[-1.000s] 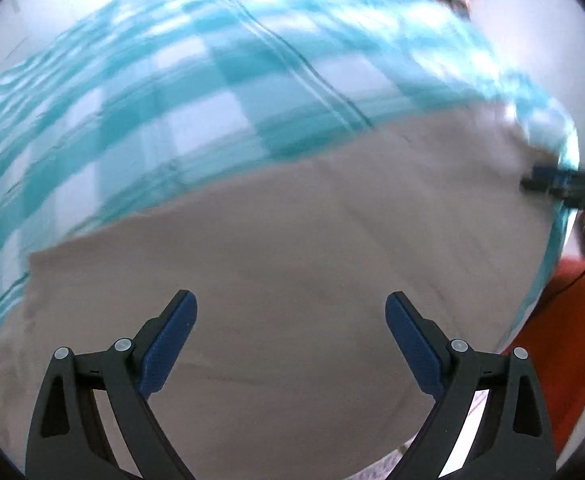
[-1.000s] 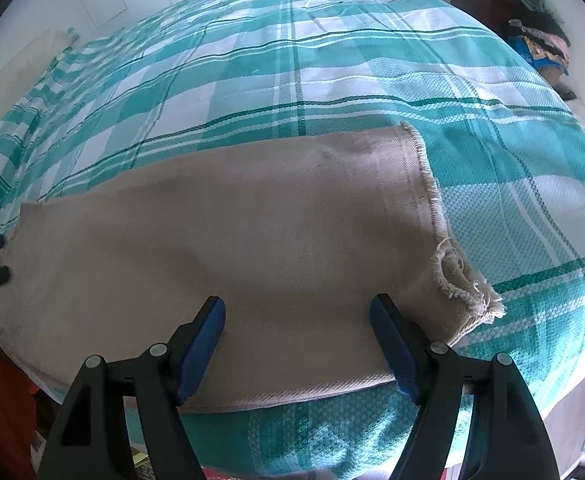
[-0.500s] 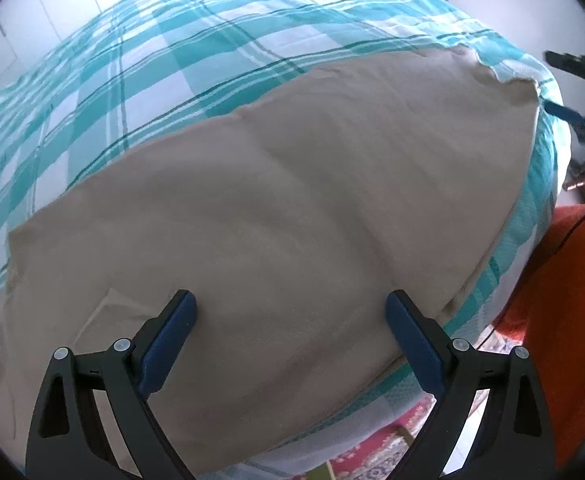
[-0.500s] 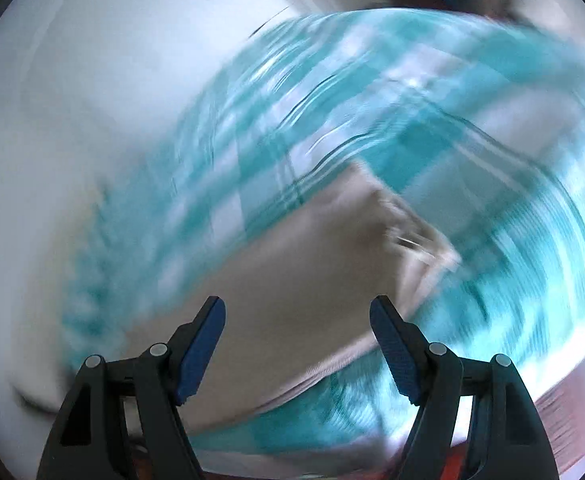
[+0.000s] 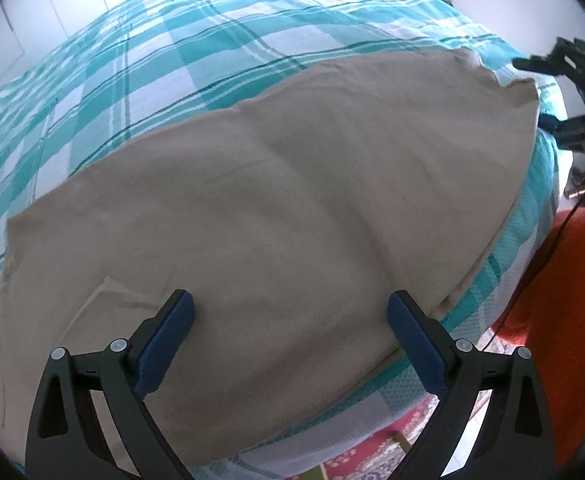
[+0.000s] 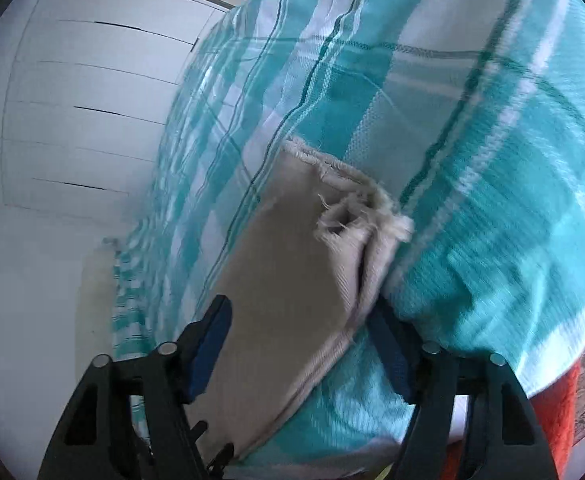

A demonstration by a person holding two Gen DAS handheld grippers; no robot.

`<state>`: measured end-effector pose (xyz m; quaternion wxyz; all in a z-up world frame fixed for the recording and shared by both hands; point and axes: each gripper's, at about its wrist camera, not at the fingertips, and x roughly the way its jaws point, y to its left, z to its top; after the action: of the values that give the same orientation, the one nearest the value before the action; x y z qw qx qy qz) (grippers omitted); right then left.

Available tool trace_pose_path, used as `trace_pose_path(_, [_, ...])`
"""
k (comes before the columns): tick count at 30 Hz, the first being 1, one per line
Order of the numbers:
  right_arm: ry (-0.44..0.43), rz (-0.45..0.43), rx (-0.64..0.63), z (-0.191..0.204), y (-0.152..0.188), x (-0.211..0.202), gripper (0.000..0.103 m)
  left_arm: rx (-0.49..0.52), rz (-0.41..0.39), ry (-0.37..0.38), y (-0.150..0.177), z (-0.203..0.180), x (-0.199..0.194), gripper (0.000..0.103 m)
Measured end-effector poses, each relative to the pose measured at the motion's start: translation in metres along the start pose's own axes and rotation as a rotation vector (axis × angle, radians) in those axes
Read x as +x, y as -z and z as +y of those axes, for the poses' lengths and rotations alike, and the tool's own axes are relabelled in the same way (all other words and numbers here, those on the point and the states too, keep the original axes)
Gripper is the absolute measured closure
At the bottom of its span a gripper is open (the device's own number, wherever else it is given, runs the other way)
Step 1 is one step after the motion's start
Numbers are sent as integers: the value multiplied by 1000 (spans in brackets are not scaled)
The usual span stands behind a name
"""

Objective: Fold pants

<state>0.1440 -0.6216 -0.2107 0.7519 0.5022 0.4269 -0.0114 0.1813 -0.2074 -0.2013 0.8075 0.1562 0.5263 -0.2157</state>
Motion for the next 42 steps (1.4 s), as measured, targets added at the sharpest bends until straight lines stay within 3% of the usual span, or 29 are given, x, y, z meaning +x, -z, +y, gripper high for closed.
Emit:
trace_pose_path(1, [-3, 1, -16, 5, -2, 5, 34, -2, -3, -1, 1, 0, 1, 4])
trace_pose_path(3, [29, 11, -77, 14, -4, 14, 52, -2, -14, -10, 3, -1, 3, 3])
trace_pose_path(4, [94, 26, -149, 19, -3, 23, 79, 1, -21, -15, 4, -2, 3, 3])
trace_pose_path(5, [152, 37, -188, 19, -1, 29, 95, 7, -26, -18, 5, -3, 2, 3])
trace_pose_path(6, [189, 46, -200, 16, 1, 33, 95, 7, -24, -9, 4, -2, 1, 3])
trace_pose_path(9, [148, -14, -214, 27, 6, 13, 96, -35, 18, 62, -3, 18, -11, 4])
trace_pose_path(12, [32, -75, -291, 70, 18, -16, 96, -170, -18, 111, 0, 67, -37, 4])
trace_pose_path(16, [-74, -107, -461, 158, 47, -47, 96, -386, -64, 128, 18, 156, -69, 4])
trace_pose_path(21, [-157, -59, -694, 275, 119, -35, 95, -562, -141, 79, 64, 236, -102, 4])
trace_pose_path(26, [-205, 99, -925, 357, 227, 37, 94, -739, -157, 44, 128, 294, -114, 4])
trace_pose_path(28, [-232, 203, -934, 361, 272, 80, 88, -803, -157, 22, 154, 313, -116, 4])
trace_pose_path(31, [-210, 372, -927, 344, 316, 142, 36, -859, -153, -9, 179, 328, -121, 4])
trace_pose_path(33, [-191, 455, -917, 320, 338, 167, 37, -889, -149, -22, 194, 335, -124, 4])
trace_pose_path(36, [-139, 445, -884, 286, 329, 166, 38, -907, -162, -25, 202, 335, -126, 4])
trace_pose_path(40, [3, 233, -887, 261, 264, 134, 40, -812, -174, 14, 164, 311, -118, 4])
trace_pose_path(42, [28, 183, -893, 259, 246, 121, 43, -735, -173, 41, 139, 293, -113, 4])
